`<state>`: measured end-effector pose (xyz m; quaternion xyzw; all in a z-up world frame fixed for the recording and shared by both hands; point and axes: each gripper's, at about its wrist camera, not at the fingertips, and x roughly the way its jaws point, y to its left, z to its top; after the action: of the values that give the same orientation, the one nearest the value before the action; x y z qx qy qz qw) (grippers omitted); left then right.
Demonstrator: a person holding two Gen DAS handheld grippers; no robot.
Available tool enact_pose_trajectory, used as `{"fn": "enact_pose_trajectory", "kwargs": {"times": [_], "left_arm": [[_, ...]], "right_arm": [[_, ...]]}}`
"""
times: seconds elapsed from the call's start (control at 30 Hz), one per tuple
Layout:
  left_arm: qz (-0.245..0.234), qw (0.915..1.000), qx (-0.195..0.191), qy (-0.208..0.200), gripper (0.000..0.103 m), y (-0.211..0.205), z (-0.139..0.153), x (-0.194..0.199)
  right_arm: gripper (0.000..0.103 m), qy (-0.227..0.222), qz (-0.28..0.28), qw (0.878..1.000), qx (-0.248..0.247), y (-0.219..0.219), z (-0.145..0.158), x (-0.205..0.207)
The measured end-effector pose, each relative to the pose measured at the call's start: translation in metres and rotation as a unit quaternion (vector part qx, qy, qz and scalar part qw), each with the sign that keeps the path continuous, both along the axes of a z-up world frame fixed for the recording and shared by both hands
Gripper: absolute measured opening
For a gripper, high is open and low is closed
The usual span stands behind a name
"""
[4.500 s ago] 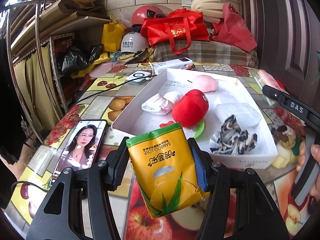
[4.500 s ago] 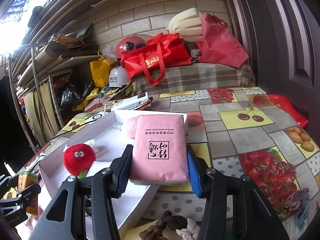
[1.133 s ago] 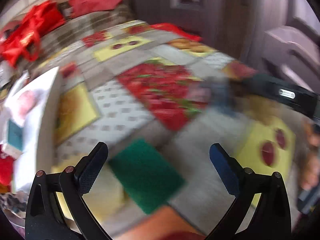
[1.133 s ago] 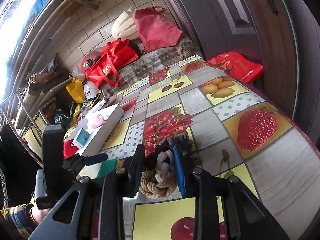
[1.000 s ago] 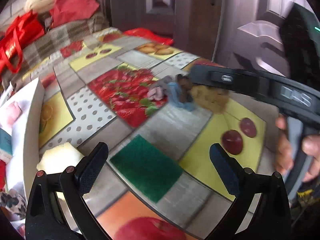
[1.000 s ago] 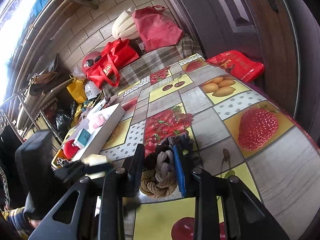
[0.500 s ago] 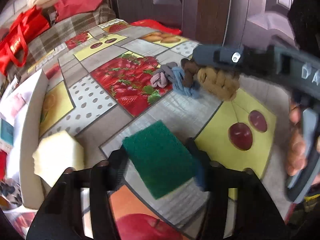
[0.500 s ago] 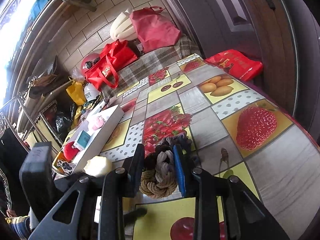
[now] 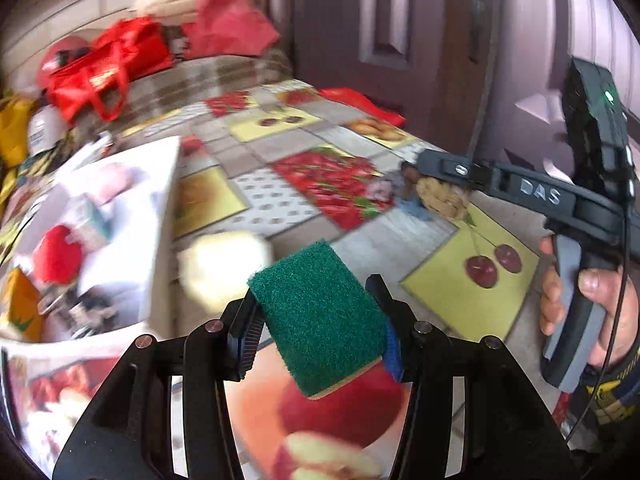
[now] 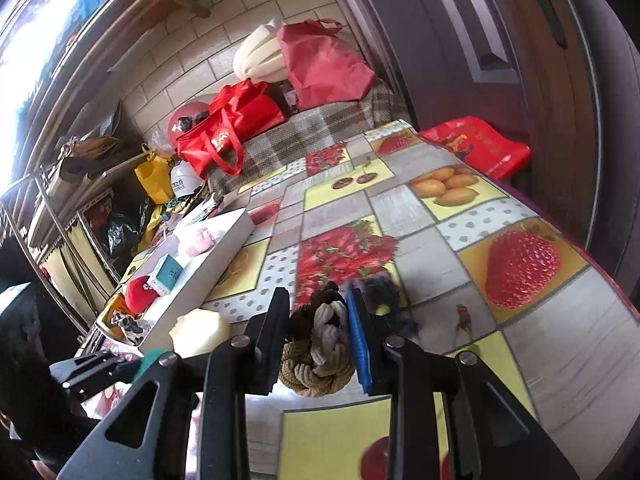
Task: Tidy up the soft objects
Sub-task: 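Lower the sponge into the box with the left tool while the right tool drops the rope toy in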
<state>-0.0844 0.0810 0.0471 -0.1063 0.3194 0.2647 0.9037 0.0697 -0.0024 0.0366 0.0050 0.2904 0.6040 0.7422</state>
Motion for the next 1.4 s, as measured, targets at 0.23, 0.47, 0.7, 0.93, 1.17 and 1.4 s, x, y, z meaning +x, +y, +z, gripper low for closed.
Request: {"fn": "enact_pose_trajectory", "kwargs": {"times": [0.23, 0.47, 0.7, 0.93, 1.17, 1.4], "left_arm": [[0.076, 0.9966, 0.001, -0.034, 0.049, 0.022, 0.005, -0.056], [0.138, 0.9884, 0.005, -0.065, 0.049, 0.05, 0.021, -0.106], [0.217, 0.9724, 0.031, -0.078, 0.049, 0.094, 0.05, -0.156], [0.255, 0.9623, 0.036, -0.086, 0.05, 0.142, 0.078, -0.176], [0.267, 0.962, 0.003, -0.056, 0.05, 0.198, 0.069, -0.15], [0.273, 0.961, -0.03, -0.036, 0.051, 0.229, 0.041, -0.129]], "right_arm": [[0.029, -0.044, 0.026, 0.999, 0.003, 0.017, 0.006, -0.046], [0.029, -0.066, 0.075, 0.995, -0.004, 0.046, 0.011, -0.089], [0.029, -0.069, 0.118, 0.99, 0.016, 0.072, 0.035, -0.121], [0.029, -0.068, 0.131, 0.988, 0.044, 0.099, 0.069, -0.135], [0.029, -0.032, 0.161, 0.986, 0.014, 0.158, 0.07, -0.147], [0.029, -0.017, 0.161, 0.986, -0.032, 0.202, 0.034, -0.158]]}}
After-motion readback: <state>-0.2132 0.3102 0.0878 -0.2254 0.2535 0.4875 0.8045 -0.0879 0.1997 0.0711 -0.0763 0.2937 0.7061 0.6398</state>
